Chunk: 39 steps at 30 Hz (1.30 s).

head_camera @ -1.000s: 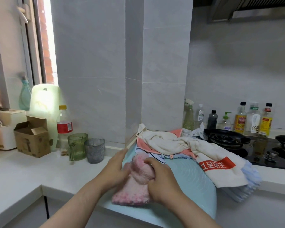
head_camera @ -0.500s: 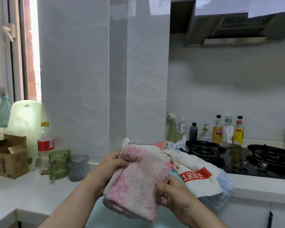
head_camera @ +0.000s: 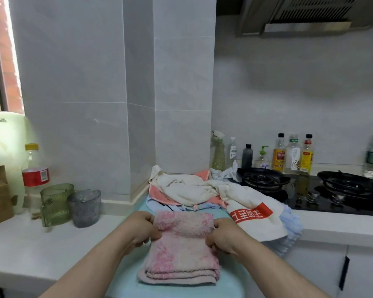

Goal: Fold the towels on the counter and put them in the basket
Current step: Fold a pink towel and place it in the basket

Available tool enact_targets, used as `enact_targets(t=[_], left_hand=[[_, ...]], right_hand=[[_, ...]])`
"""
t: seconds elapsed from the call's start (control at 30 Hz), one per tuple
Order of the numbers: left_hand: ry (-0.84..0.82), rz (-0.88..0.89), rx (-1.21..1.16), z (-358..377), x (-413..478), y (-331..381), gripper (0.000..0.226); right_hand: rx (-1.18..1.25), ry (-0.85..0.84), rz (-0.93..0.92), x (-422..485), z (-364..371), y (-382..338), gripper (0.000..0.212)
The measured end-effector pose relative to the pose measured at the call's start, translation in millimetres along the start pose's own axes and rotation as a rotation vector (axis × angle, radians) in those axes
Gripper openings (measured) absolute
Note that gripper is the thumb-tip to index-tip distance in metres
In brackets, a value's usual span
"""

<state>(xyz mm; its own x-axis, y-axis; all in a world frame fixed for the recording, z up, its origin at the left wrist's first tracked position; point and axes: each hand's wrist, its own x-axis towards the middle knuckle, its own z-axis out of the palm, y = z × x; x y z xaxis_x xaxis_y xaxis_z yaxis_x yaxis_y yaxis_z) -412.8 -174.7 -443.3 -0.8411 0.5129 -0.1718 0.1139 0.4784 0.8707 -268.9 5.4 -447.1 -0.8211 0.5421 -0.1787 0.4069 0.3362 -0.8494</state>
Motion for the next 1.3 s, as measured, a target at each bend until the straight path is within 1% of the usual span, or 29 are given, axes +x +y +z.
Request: enact_targets(t=[0.1,0.17,0.2,0.23,0.3,0.37,0.43,0.53,0.57,0.6,0.67,0.73,0.8,0.87,0.93,1.03,1.13,1.23,1.3], left_hand=[[-0.022,-0.049,-0.048,1.2,3.9,4.8,0.017],[-0.048,-0.089,-0.102,1.7,2.3,8.0,0.01],[-0.061,-0.104,-0.133,2.1,2.4,7.8,0.011],[-0.078,-0.116,-0.174,3.1,1.8,7.1,0.016],[-0.132,-0.12,-0.286,7.7,-5.3,6.1,0.023],[-0.15,-0.079,-0.371,13.0,-9.5,-0.9,0.03],[-0.161,-0.028,-0.466,16.3,-16.5,-11.5,0.033],[-0.113,0.006,-0.659,21.3,-20.1,-22.1,0.025],[-0.086,0.001,-0.647,23.5,-20.6,-23.1,0.029],[-0.063,-0.005,-0.575,25.5,-22.6,-22.7,0.035],[-0.01,0.04,-0.428,27.7,-24.9,-23.6,0.043],[0.016,0.089,-0.357,29.6,-27.7,-26.8,0.03],[0.043,0.1,-0.332,28.4,-32.2,-32.2,0.018],[0.046,0.098,-0.337,24.8,-36.5,-34.0,0.018],[0.045,0.12,-0.25,21.2,-38.0,-36.8,0.019],[0.108,0.191,-0.031,21.6,-37.3,-38.4,0.013],[0.145,0.262,0.079,25.8,-37.1,-35.4,0.017],[0.16,0.306,0.222,22.8,-38.9,-35.1,0.019],[0.16,0.321,0.251,19.7,-39.9,-37.4,0.019]], right_hand=[[0.094,-0.044,0.07,1.6,-3.0,-4.3,0.022],[0.284,-0.128,0.122,2.1,-2.1,-6.9,0.028],[0.401,-0.173,0.163,1.9,-0.2,-7.4,0.028],[0.481,-0.206,0.2,-0.1,1.9,-7.8,0.026],[0.568,-0.233,0.238,-6.4,4.9,-8.1,0.016],[0.666,-0.23,0.192,-11.0,8.0,-4.7,0.012],[0.772,-0.232,0.138,-14.3,10.1,1.1,0.02],[0.888,-0.219,0.091,-16.1,13.4,10.0,0.027],[0.895,-0.197,0.076,-14.5,15.6,12.9,0.03],[0.873,-0.163,0.056,-12.1,18.9,16.4,0.03],[0.748,-0.079,0.021,-9.3,25.5,21.8,0.018],[0.631,-0.007,-0.004,-8.5,26.9,26.8,0.019],[0.626,-0.015,0.003,-10.1,24.3,30.3,0.021],[0.641,-0.044,0.011,-13.0,20.6,30.3,0.021],[0.589,-0.061,-0.003,-16.3,18.4,29.8,0.022],[0.387,-0.043,-0.07,-20.0,17.9,29.7,0.025],[0.147,0.001,-0.167,-25.1,18.4,28.5,0.026],[0.03,0.037,-0.239,-27.3,19.1,27.5,0.026],[-0.019,0.048,-0.259,-29.0,20.4,26.1,0.027]])
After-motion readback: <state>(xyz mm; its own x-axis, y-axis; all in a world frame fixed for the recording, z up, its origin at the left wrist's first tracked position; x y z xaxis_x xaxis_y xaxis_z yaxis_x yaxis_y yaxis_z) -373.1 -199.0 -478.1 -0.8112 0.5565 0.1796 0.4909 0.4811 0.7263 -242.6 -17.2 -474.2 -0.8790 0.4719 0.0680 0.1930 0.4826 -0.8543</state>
